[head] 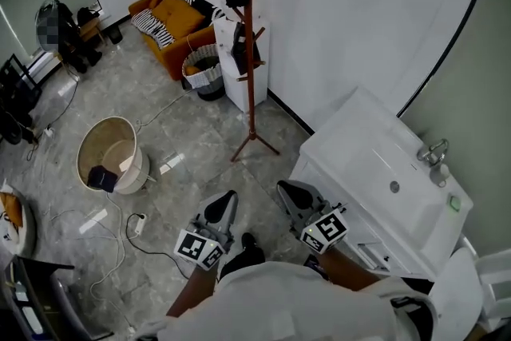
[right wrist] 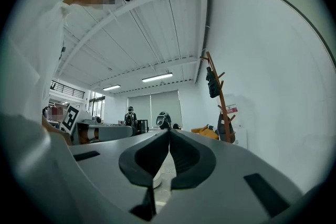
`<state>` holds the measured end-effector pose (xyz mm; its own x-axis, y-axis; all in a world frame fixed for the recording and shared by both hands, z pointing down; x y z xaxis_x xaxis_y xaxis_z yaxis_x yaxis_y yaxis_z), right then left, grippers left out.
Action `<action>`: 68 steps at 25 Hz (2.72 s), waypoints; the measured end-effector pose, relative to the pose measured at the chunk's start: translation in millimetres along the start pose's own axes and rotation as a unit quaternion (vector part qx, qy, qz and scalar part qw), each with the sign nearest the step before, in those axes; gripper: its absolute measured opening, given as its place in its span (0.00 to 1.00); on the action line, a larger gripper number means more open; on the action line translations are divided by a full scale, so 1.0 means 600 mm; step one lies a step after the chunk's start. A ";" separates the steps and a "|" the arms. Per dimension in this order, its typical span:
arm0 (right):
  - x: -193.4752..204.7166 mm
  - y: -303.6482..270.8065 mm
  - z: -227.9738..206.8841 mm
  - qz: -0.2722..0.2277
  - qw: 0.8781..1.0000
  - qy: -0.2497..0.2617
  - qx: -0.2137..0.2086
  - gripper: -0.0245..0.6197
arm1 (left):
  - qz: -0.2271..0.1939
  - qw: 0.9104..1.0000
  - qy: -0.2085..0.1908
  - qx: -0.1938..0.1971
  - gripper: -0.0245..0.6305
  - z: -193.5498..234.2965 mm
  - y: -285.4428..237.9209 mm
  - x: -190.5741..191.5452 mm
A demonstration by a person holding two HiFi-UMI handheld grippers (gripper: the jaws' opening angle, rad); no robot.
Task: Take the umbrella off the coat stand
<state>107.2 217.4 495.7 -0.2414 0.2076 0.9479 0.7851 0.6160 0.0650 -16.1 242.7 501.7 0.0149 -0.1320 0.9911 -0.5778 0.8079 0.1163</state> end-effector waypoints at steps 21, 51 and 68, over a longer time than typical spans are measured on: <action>-0.117 -0.249 -0.152 -0.025 0.999 0.032 0.031 0.06 | -0.016 0.999 -0.006 0.029 0.06 0.297 -0.194 -0.038; -0.381 -0.497 -0.505 -0.076 0.993 0.072 -0.061 0.06 | -0.020 0.994 -0.093 0.058 0.09 0.601 -0.645 -0.259; -0.574 -0.596 -0.533 -0.119 0.972 0.194 0.053 0.06 | 0.026 0.984 -0.022 0.176 0.50 0.662 -0.778 -0.355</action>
<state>92.0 -317.8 245.5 -0.1606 -0.2397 0.9575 0.6653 0.6903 0.2844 -73.7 -334.5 210.7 -0.0537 -0.1271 0.9904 -0.8235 0.5667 0.0281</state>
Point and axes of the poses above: the fingertips, and each gripper's own axes: y backward along the fingers, z to its left, x out of its underside, the point moved 1 cm from there along y, backward along the fingers, and after that the axes turned 14 degrees about -y, right-handed, at the moved point
